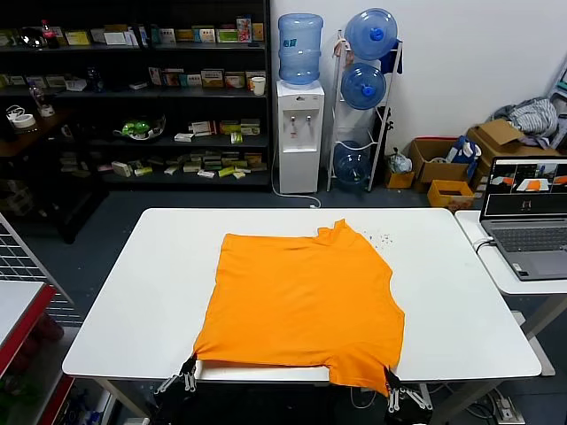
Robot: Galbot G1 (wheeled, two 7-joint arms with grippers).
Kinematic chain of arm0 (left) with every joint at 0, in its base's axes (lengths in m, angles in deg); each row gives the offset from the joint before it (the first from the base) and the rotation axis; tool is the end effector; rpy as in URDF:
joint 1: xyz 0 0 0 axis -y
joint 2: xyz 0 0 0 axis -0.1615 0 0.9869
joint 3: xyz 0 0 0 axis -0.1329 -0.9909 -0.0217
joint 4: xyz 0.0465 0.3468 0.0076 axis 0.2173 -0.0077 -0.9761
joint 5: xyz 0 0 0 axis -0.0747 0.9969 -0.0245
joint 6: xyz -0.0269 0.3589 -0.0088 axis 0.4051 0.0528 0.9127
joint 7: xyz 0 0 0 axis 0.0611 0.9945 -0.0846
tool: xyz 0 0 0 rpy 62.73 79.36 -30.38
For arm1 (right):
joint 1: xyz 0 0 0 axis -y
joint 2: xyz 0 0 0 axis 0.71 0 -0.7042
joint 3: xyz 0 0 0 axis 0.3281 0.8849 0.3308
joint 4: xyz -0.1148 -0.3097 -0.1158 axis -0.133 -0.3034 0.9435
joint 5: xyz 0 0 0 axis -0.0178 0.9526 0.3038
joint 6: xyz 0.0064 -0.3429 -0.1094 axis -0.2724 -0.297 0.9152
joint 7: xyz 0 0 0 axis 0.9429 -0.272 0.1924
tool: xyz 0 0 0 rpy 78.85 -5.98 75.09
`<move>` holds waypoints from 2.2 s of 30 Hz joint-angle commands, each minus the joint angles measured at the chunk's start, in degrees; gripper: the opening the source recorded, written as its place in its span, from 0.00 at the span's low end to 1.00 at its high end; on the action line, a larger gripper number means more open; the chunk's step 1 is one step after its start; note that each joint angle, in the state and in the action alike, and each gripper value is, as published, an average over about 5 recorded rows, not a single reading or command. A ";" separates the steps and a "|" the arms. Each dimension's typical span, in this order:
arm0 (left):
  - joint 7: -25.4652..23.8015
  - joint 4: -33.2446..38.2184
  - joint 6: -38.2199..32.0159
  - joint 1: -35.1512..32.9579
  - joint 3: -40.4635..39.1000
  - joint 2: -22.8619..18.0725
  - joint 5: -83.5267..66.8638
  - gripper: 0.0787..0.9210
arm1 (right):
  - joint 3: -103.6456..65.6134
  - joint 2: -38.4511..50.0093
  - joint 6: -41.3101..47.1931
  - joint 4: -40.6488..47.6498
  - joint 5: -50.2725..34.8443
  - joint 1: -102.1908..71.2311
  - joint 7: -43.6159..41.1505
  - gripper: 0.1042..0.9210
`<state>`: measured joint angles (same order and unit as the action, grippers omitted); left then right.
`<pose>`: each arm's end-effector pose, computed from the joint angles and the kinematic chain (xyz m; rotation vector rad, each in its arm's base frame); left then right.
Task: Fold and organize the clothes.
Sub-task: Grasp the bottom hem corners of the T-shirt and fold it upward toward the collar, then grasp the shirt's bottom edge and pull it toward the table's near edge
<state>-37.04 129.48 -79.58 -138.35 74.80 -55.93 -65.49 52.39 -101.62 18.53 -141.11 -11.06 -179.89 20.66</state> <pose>0.1202 0.0229 -0.3488 -0.0137 -2.7254 0.2044 0.1045 -0.0305 -0.3337 0.1127 -2.7450 -0.1579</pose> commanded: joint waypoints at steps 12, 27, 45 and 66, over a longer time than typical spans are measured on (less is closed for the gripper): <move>-1.29 -9.12 -0.17 24.99 -6.20 6.71 -12.41 0.01 | 4.36 2.92 5.62 10.40 -10.75 28.55 8.00 0.02; 1.48 -17.87 1.30 32.05 -10.56 4.36 -8.81 0.01 | 11.12 3.12 7.95 24.23 -14.25 42.94 9.93 0.02; 1.65 -9.57 3.11 22.88 -6.34 6.42 -6.54 0.43 | 5.95 6.95 5.81 19.20 -8.26 32.13 3.09 0.52; -0.32 -13.05 6.43 20.95 -4.67 5.69 -13.96 0.88 | 1.66 11.75 11.65 23.02 -18.74 28.42 -0.81 0.88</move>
<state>-37.03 116.93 -74.46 -118.79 69.46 -50.48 -76.68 55.04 -90.85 28.78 -118.70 -27.50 -151.15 20.79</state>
